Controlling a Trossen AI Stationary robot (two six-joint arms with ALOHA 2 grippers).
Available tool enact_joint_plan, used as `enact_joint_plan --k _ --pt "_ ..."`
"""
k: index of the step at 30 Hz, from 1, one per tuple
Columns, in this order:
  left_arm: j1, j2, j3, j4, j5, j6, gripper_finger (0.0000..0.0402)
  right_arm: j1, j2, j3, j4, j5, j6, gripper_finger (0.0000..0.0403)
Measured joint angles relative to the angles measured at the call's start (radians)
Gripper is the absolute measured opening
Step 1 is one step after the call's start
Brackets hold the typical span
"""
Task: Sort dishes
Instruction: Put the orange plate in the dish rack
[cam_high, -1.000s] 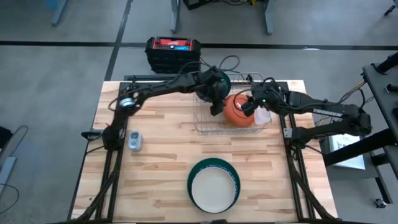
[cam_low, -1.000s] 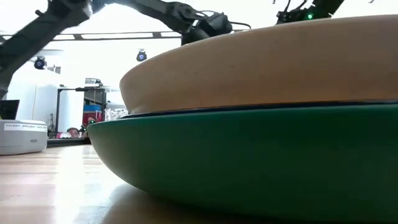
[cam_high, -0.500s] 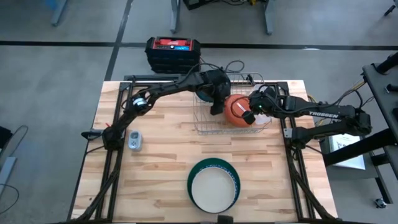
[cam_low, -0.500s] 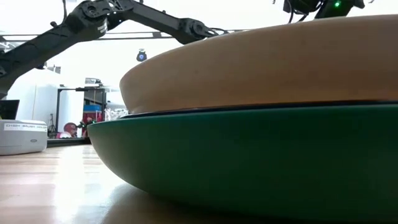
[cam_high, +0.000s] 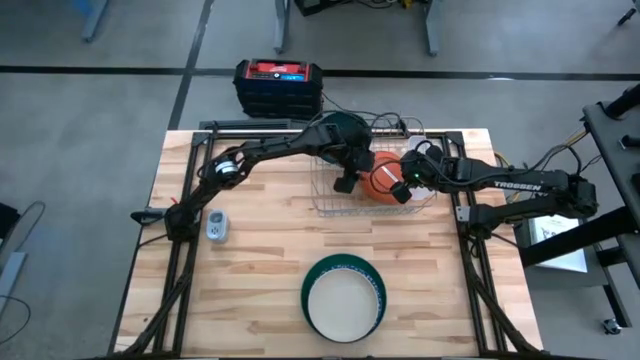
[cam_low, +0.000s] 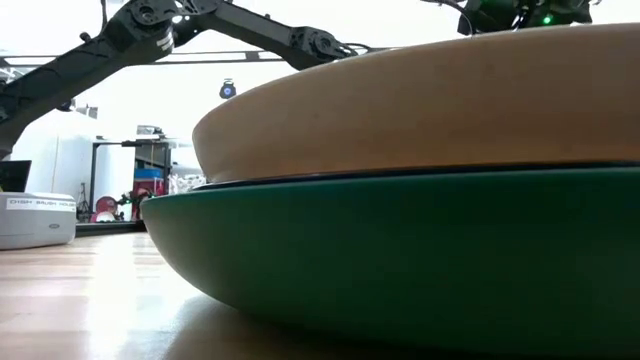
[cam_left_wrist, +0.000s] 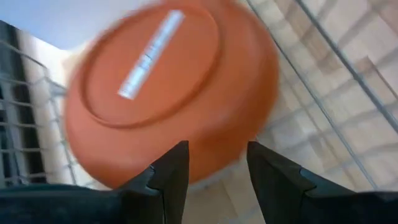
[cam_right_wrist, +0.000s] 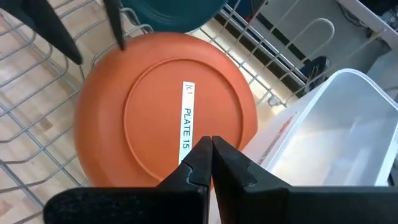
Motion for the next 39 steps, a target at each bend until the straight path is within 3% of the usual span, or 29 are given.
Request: enact_joint_plan --k 5,9,14,16,24,26,33,39 --pt "-0.015 -0.001 0.008 -0.041 -0.015 0.114 0.0152 -0.010 0.000 -0.003 0.047 0.003 0.001 0.0001" --pt "-0.038 -0.002 0.015 -0.030 -0.102 0.240 0.0153 -0.055 0.005 -0.003 0.072 0.023 -0.003 0.0001" --pt "-0.049 -0.002 0.016 0.026 -0.130 0.271 0.0153 -0.104 -0.002 -0.002 0.072 0.247 0.043 0.0000" --pt "-0.048 -0.002 0.016 0.046 -0.130 0.267 0.0153 -0.119 -0.007 0.003 0.062 0.263 0.056 0.0000" --pt "-0.055 0.001 -0.016 0.046 -0.131 0.389 0.0153 -0.145 -0.010 0.005 -0.087 0.229 0.187 0.0000" --pt "-0.056 0.001 -0.026 0.056 -0.129 0.403 0.0153 -0.148 -0.011 0.005 -0.110 0.176 0.199 0.0000" --pt "-0.071 0.001 -0.072 0.115 -0.136 0.400 0.0155 -0.157 0.024 -0.020 -0.106 0.073 0.206 0.0000" --pt "-0.100 0.001 -0.083 0.114 -0.232 0.418 0.0190 -0.176 0.066 -0.041 -0.058 -0.016 0.179 0.0000"
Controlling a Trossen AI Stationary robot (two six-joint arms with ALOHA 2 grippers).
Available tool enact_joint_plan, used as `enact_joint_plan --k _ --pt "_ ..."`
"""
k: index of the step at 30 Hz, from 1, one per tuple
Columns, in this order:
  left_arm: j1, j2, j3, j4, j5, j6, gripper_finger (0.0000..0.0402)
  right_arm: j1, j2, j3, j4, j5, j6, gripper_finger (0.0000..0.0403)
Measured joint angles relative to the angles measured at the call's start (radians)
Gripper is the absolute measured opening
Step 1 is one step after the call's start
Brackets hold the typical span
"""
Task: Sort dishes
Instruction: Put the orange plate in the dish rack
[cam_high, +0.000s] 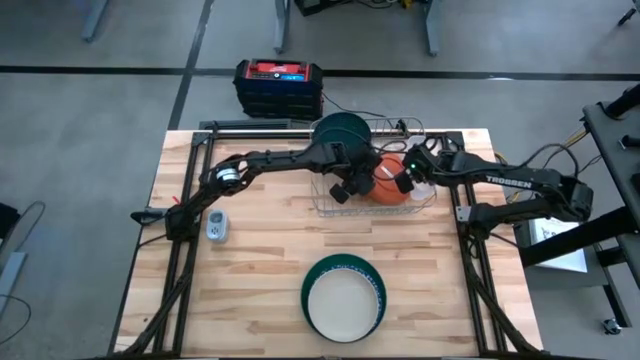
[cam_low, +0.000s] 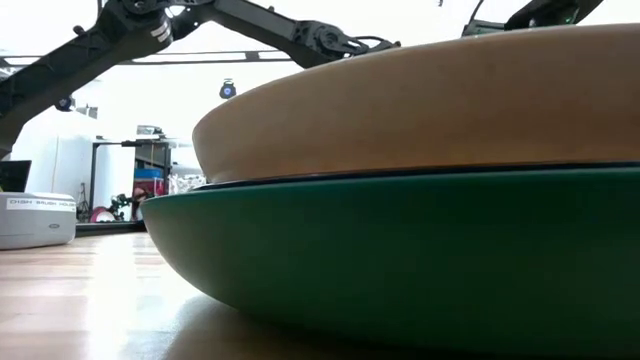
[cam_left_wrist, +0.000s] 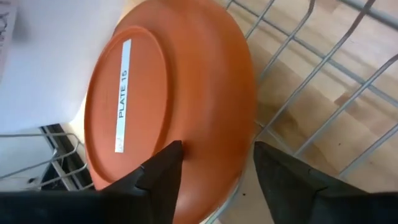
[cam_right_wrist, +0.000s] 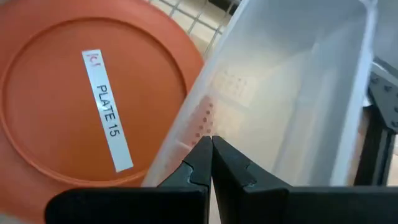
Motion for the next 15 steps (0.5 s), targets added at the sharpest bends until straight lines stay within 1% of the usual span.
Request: enact_joint_plan --k 4,8,12,15 --pt "-0.006 0.000 -0.004 -0.007 -0.007 0.010 0.0218 -0.002 0.012 -0.006 0.032 0.000 -0.007 0.0000" --pt "-0.006 0.000 -0.028 0.025 -0.067 0.033 0.0235 -0.002 0.011 -0.007 0.033 -0.001 -0.009 0.0000" --pt "-0.005 -0.003 -0.074 0.111 -0.085 0.024 0.0238 -0.002 0.011 -0.007 0.035 -0.002 -0.009 0.0000" --pt "-0.007 -0.003 -0.107 0.204 -0.112 -0.016 0.0239 -0.002 0.011 -0.007 0.039 -0.012 -0.008 0.0000"
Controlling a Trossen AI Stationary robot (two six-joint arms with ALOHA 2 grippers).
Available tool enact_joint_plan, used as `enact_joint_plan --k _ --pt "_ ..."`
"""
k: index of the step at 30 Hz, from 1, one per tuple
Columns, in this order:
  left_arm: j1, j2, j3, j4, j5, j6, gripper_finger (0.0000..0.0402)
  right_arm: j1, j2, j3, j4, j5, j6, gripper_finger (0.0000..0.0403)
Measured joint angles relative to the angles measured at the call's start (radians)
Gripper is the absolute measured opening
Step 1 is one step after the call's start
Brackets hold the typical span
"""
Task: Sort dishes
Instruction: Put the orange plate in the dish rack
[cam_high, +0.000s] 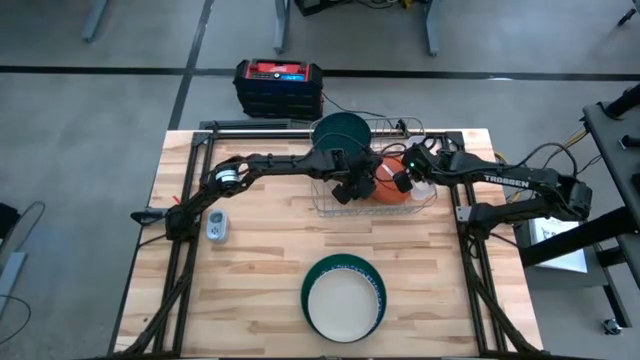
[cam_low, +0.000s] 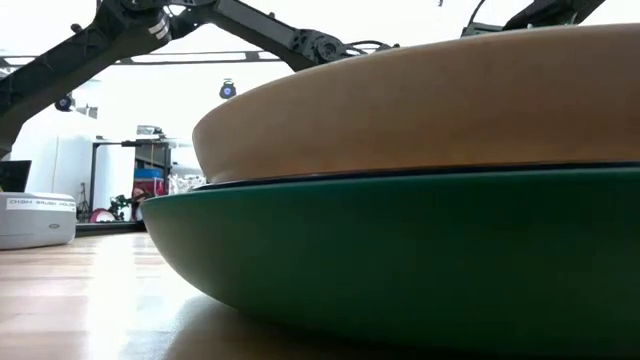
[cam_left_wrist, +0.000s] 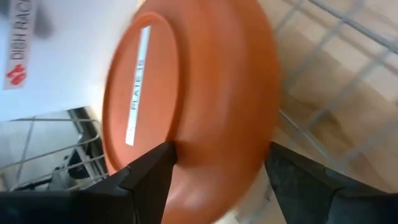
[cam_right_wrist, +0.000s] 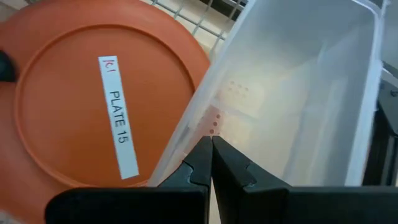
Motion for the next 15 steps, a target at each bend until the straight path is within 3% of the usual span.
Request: enact_joint_plan --k 10,15 --pt "0.000 0.001 -0.030 0.082 -0.059 -0.047 0.0235 0.000 0.000 -0.001 0.005 -0.014 0.002 0.0000" --pt "0.001 0.002 0.017 0.055 -0.083 -0.094 0.0233 0.000 0.001 -0.004 0.008 -0.014 0.001 0.0000"
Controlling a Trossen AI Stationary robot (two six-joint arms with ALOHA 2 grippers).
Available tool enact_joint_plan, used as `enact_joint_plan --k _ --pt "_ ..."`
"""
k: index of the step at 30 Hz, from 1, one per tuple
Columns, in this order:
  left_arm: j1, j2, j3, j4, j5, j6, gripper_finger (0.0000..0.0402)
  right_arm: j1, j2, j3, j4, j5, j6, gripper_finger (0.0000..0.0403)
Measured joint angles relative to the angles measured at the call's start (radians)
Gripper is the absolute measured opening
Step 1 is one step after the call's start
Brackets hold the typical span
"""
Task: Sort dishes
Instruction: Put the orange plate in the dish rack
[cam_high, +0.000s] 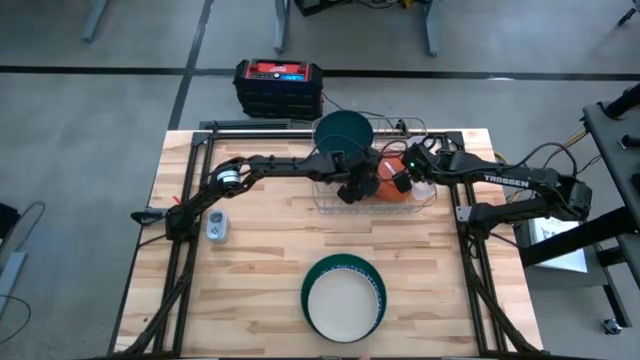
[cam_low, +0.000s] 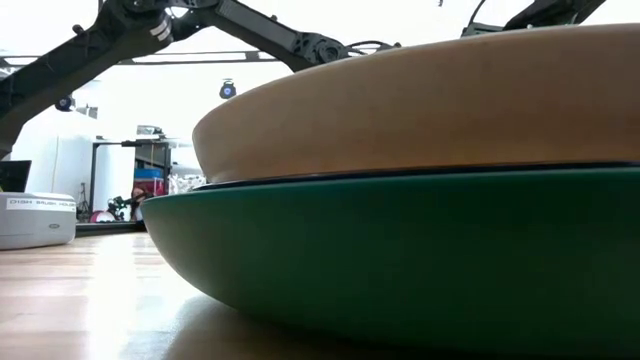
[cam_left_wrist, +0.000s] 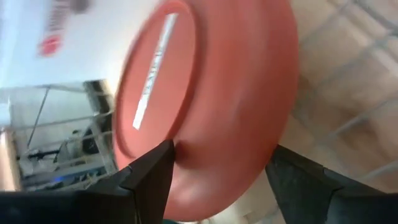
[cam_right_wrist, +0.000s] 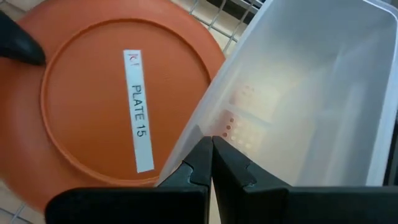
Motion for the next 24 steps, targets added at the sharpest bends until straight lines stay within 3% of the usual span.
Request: enact_joint_plan --k 12,24 --pt "0.013 -0.003 0.110 -0.039 -0.033 -0.086 0.0223 0.000 0.000 -0.008 0.010 -0.007 -0.001 0.0000" --pt "0.013 -0.005 0.111 -0.012 -0.053 -0.045 0.0072 0.000 0.000 -0.009 0.010 -0.007 -0.012 0.0000"
